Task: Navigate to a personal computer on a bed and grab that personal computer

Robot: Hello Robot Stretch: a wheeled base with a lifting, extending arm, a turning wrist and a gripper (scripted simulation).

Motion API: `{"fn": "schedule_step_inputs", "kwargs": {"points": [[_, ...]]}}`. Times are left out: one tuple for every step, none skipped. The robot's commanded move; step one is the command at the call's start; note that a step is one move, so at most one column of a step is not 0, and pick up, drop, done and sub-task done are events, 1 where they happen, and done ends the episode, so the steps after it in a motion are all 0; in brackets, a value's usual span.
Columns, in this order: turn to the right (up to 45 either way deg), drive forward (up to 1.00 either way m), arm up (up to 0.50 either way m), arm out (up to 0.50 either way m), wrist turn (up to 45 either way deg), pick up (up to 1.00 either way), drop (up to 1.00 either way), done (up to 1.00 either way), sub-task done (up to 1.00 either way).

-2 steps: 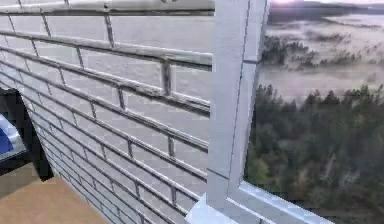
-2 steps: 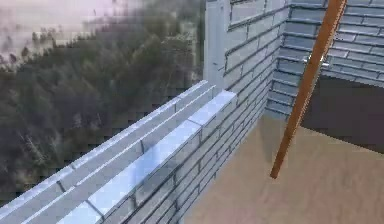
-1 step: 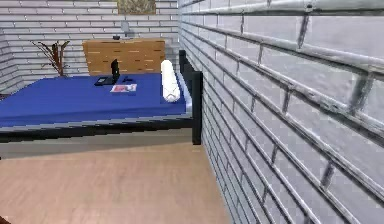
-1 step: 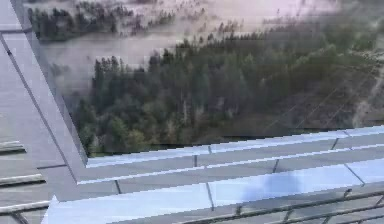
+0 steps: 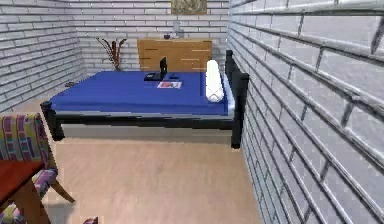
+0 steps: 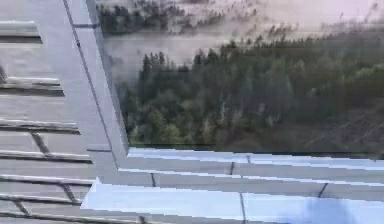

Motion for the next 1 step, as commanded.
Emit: {"fn": "schedule_step_inputs", "kwargs": {"points": [[0.0,1.00,0.00,0.00,0.0,0.00,0.00,0.00,0.00]]}}
